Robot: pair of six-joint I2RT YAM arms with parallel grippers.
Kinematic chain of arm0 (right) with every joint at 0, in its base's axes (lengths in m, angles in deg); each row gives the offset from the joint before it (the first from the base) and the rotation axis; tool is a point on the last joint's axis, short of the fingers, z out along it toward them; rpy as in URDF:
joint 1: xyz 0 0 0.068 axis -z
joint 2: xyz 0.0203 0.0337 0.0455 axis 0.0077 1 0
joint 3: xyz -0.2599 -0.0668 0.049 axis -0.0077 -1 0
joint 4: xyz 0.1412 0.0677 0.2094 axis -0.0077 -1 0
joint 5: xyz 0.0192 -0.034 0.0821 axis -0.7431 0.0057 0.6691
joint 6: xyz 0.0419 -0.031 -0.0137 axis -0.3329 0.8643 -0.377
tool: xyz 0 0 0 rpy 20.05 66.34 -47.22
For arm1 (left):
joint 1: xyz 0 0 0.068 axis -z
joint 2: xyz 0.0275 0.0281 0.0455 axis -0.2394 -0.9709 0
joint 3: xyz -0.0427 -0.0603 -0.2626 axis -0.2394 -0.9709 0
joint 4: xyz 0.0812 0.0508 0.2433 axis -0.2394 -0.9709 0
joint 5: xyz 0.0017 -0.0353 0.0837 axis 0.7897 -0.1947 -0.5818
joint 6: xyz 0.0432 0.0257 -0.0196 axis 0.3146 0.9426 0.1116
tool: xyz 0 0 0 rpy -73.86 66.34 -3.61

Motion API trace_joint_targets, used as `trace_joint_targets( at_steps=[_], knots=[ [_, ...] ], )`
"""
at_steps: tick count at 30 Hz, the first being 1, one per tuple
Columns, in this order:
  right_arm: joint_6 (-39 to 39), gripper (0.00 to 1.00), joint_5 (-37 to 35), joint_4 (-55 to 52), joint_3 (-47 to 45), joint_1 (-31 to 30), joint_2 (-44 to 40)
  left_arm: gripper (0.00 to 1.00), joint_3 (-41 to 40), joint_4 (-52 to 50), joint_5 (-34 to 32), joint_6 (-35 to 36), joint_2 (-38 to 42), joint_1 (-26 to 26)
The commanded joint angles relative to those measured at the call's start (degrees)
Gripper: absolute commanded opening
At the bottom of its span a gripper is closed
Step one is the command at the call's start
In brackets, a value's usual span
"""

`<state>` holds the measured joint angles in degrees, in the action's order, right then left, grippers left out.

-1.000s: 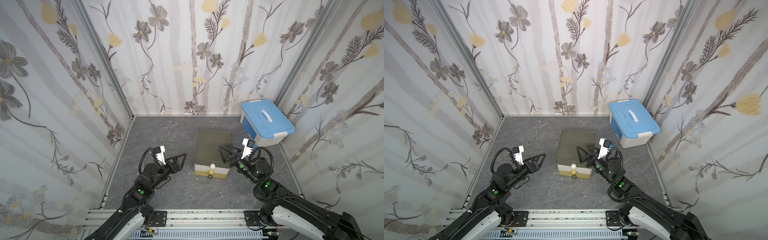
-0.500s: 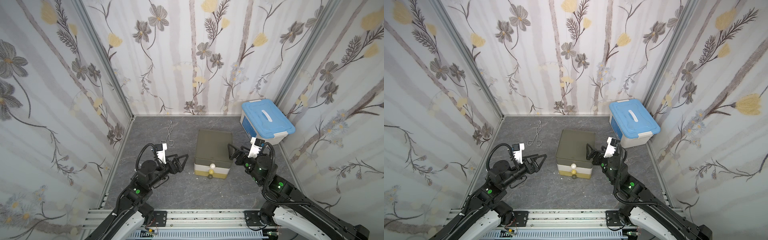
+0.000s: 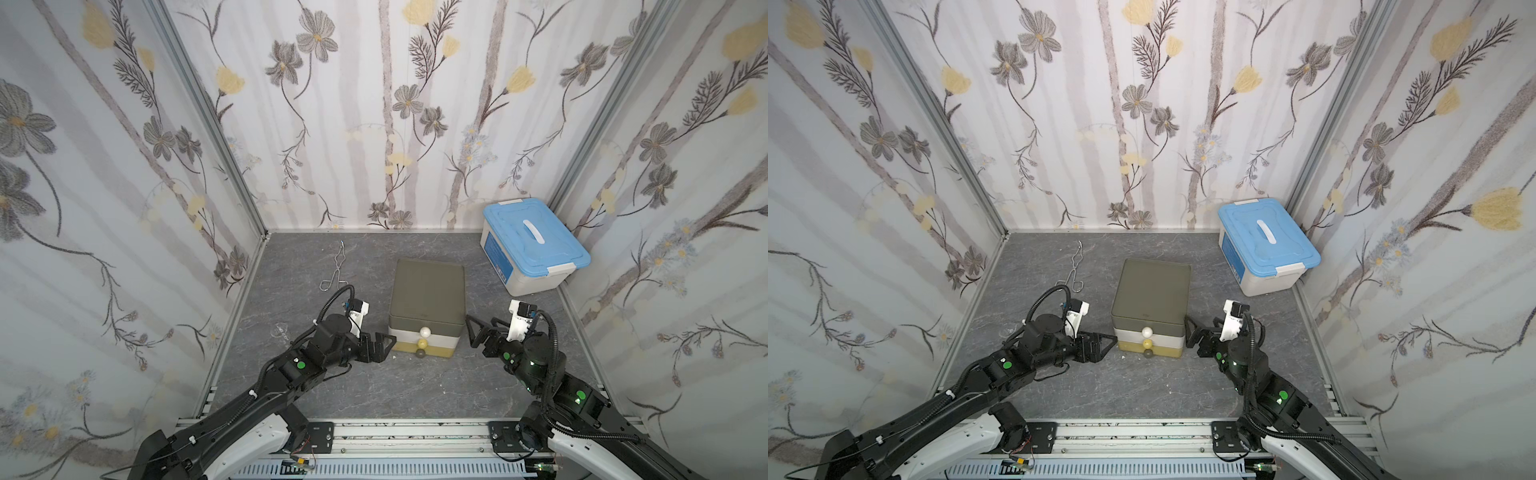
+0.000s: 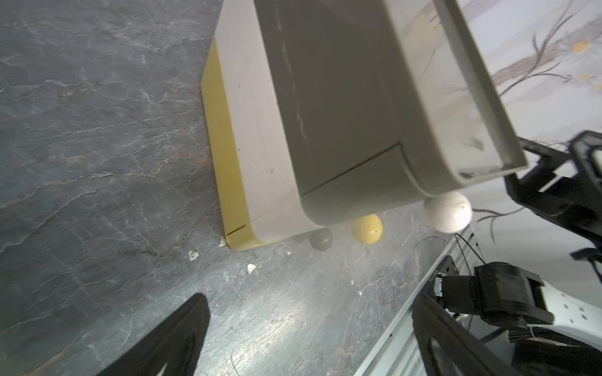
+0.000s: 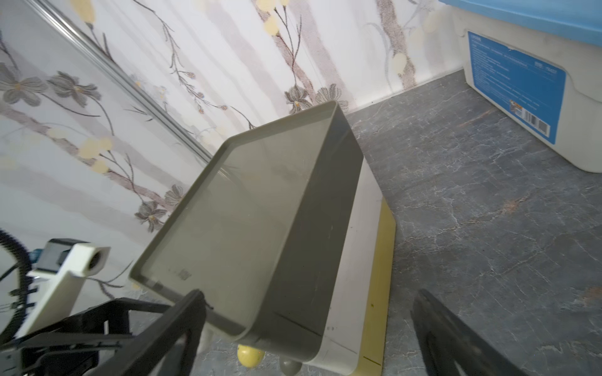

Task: Take the sponge out of the drawer
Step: Adjust the storage box at the center of the board.

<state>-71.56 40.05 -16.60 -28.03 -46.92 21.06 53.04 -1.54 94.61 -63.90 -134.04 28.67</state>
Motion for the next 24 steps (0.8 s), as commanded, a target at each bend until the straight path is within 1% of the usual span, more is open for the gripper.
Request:
trace_joint_targets(
  at_steps=[1, 3, 6, 9, 11, 13, 16, 18, 21, 24],
  knots=[
    [2.6, 1.0, 6.6, 0.3, -1.2, -0.1, -1.4, 1.0, 0.6, 0.2, -2.9, 1.9, -1.8, 0.2],
    [3.2, 1.0, 10.0, 1.3, -1.9, 0.0, 0.1, 1.0, 0.8, 1.7, -3.9, 2.1, -3.2, 0.2],
    [3.9, 1.0, 12.8, 2.9, -2.1, -0.2, 4.4, 1.0, 1.1, 4.9, -4.0, 1.9, -5.7, 0.2],
    [5.0, 1.0, 13.0, 4.4, -2.0, -0.3, 7.4, 1.0, 1.2, 7.5, -3.6, 1.6, -8.0, 0.2],
    [5.6, 1.0, 12.9, 5.6, -2.2, -0.3, 7.8, 1.0, 1.2, 8.1, -3.7, 1.7, -8.4, 0.2],
    [5.9, 1.0, 12.7, 7.1, -2.5, -0.3, 8.3, 1.0, 0.8, 8.1, -4.8, 1.8, -7.8, 0.2],
    [6.2, 1.0, 12.9, 8.6, -2.5, -0.4, 10.4, 1.0, 1.3, 5.6, -6.5, 2.9, -5.7, 0.2],
    [5.9, 1.0, 11.6, 8.2, -1.7, -0.4, 12.0, 1.0, 1.9, 2.4, -6.2, 3.2, -4.4, 0.2],
    [5.5, 1.0, 7.3, 3.9, 1.7, -0.4, 12.9, 1.0, 3.1, -4.5, -5.2, 2.4, -2.4, 0.3],
    [6.1, 1.0, 3.3, 0.5, 4.7, -0.3, 11.7, 1.0, 2.5, -6.3, -2.8, 0.3, 0.4, 1.4]
  ],
)
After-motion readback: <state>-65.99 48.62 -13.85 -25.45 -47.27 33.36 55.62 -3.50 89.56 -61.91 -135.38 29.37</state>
